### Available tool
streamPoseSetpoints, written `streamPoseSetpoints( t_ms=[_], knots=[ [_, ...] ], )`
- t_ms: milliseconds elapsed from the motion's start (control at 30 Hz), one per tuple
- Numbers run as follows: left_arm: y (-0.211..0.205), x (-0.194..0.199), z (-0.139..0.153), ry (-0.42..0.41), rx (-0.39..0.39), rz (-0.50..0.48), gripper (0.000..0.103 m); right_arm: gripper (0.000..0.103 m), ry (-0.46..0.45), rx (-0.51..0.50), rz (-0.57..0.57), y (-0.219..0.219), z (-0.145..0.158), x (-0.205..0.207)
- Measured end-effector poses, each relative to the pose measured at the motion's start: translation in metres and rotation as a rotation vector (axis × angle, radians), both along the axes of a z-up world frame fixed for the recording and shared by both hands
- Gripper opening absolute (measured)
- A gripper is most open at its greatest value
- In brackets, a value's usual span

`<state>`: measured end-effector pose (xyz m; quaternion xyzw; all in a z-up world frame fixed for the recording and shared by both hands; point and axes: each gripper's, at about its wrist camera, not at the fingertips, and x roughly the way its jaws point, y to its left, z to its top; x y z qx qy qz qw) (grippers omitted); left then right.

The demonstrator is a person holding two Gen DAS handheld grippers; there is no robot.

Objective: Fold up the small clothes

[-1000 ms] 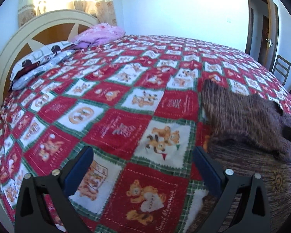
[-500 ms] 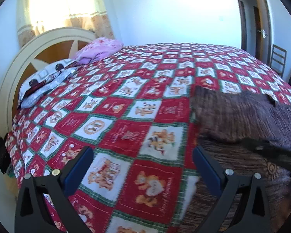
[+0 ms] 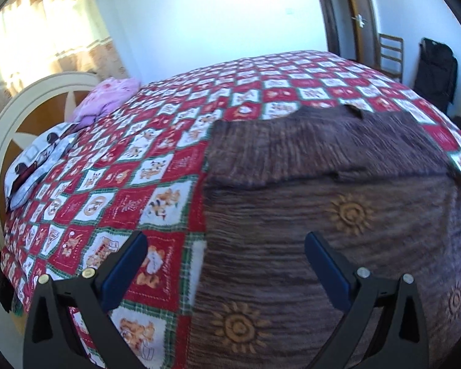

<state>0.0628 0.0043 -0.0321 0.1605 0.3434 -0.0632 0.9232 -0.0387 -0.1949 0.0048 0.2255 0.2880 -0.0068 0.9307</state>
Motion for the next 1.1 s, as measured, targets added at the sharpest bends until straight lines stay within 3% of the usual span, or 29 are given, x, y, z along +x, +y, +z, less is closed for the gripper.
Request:
streamPoseSetpoints(
  t_ms=[133, 267, 367, 467, 567, 667, 800, 867, 967, 1100],
  knots=[
    [0.001, -0.010, -0.003, 0.012, 0.018, -0.006, 0.103, 0.059, 0.036, -0.079, -0.008, -0.002, -0.009, -0.022],
    [0.007, -0.021, -0.004, 0.021, 0.026, -0.014, 0.103, 0.059, 0.080, -0.059, -0.004, -0.008, -0.025, -0.039],
    [0.028, -0.029, -0.009, 0.063, -0.028, -0.046, 0.103, 0.059, 0.087, -0.062, -0.024, -0.016, -0.026, -0.050],
    [0.064, -0.038, -0.019, 0.113, -0.105, -0.086, 0.103, 0.059, 0.059, 0.001, -0.023, -0.023, -0.020, -0.052],
    [0.093, -0.051, -0.025, 0.135, -0.150, -0.121, 0.102, 0.059, 0.048, -0.064, -0.016, -0.013, -0.015, -0.051],
    [0.118, -0.063, -0.032, 0.181, -0.223, -0.149, 0.102, 0.059, 0.039, -0.047, 0.002, -0.004, -0.018, -0.049],
    [0.145, -0.071, -0.054, 0.324, -0.360, -0.155, 0.090, 0.059, 0.050, -0.007, 0.014, 0.002, -0.027, -0.049],
    [0.151, -0.075, -0.064, 0.379, -0.382, -0.144, 0.079, 0.059, 0.060, -0.014, 0.020, 0.004, -0.028, -0.051],
    [0.154, -0.091, -0.069, 0.382, -0.377, -0.159, 0.078, 0.059, 0.052, -0.006, 0.003, -0.001, -0.027, -0.053],
    [0.144, -0.113, -0.069, 0.422, -0.374, -0.254, 0.078, 0.059, 0.044, 0.001, -0.011, -0.006, -0.023, -0.056]
  ],
)
